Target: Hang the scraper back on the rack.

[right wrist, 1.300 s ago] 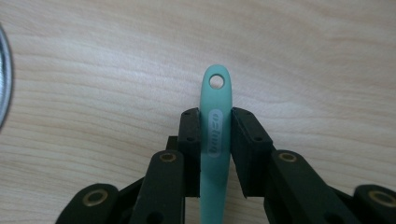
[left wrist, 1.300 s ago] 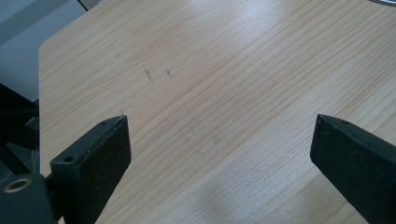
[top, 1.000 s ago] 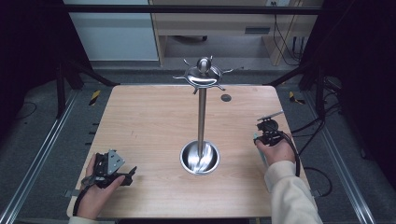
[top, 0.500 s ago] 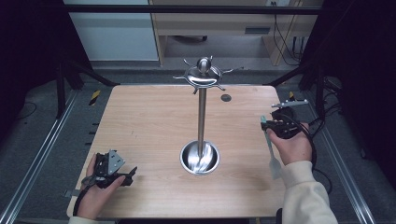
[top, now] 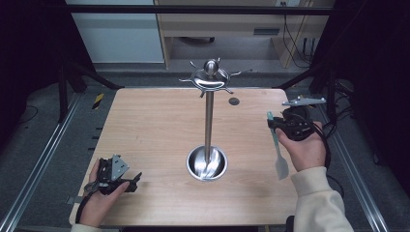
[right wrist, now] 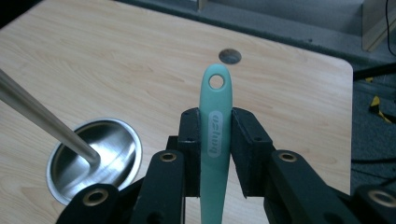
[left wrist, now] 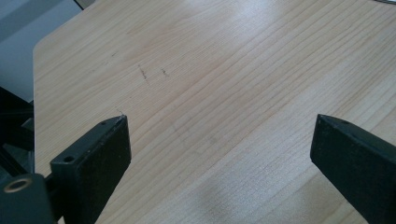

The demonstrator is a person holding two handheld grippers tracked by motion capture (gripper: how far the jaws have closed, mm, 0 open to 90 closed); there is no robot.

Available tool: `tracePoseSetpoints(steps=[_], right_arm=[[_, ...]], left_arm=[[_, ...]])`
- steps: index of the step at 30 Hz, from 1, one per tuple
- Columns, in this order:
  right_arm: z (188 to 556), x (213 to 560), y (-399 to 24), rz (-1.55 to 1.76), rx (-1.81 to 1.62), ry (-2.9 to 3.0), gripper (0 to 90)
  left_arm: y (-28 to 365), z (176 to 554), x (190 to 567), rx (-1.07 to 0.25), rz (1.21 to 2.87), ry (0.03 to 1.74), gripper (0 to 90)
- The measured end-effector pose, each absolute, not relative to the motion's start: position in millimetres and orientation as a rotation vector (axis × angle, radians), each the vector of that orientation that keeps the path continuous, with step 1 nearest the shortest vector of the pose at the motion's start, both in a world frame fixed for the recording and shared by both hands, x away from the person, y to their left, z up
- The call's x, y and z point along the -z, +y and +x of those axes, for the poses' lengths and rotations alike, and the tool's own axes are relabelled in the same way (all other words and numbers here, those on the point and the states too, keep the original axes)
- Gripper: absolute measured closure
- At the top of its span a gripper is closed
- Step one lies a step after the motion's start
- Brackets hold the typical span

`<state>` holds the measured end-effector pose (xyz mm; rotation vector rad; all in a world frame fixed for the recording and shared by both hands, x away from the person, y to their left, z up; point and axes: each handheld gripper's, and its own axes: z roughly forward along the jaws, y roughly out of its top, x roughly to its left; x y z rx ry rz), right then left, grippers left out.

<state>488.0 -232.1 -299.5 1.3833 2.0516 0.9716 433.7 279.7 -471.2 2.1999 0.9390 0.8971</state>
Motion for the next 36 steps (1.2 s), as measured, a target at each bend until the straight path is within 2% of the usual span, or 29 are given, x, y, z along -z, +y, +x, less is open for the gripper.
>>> tracePoseSetpoints(steps=[14, 36], right_arm=[[463.4, 264.3, -226.4, 1.262, -1.186, 1.986, 74.4], [450.0, 248.9, -219.8, 1.177, -1.299, 1.965, 74.3]], left_arm=[[279.6, 434.1, 471.0, -0.892, 2.199, 0.934, 4.9], [280.3, 434.2, 471.2, -0.899, 2.191, 0.94, 4.9]])
